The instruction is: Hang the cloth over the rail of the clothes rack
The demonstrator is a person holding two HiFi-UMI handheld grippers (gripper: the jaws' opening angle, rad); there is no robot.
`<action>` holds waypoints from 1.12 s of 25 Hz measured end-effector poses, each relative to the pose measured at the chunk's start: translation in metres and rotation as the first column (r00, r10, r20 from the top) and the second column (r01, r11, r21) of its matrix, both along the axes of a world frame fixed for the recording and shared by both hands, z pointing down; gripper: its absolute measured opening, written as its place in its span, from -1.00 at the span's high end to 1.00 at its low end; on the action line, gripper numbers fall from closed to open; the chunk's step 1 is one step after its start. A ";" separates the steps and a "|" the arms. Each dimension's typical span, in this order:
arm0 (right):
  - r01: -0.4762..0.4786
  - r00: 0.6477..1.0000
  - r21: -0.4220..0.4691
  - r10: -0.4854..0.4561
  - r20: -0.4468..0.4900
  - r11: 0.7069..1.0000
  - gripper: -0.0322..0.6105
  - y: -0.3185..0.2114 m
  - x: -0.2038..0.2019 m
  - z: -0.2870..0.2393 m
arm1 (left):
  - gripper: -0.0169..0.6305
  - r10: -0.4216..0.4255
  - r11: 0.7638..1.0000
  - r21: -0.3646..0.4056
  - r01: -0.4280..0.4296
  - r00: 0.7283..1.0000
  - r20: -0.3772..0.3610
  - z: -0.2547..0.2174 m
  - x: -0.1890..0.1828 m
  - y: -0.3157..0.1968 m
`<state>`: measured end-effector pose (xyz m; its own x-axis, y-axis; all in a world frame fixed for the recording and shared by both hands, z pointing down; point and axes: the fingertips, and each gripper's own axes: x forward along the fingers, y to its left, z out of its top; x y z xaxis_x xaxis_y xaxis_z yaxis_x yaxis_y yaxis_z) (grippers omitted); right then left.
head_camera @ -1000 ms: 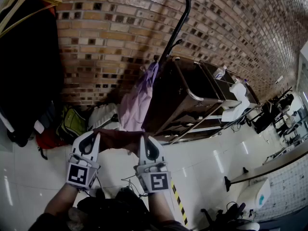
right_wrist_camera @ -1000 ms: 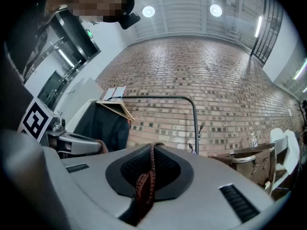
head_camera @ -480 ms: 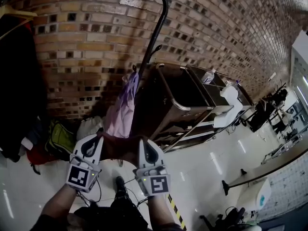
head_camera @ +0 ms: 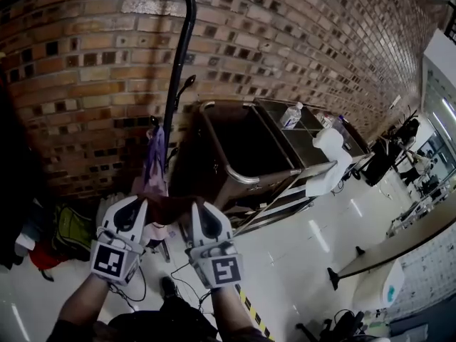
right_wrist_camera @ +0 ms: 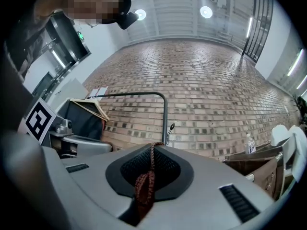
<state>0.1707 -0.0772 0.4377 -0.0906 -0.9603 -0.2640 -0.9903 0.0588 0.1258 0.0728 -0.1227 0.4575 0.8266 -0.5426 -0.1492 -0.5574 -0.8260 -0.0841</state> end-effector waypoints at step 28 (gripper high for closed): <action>0.359 0.930 0.165 -0.367 0.018 0.918 0.84 -0.213 0.170 -0.200 | 0.85 0.055 0.996 0.070 -0.059 0.996 0.070 -0.188 0.230 -0.177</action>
<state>0.3405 -0.2905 0.2373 -0.4089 -0.8098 -0.4206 -0.9096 0.3989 0.1162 0.3026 -0.2994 0.2691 0.8654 -0.4842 -0.1290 -0.5006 -0.8466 -0.1806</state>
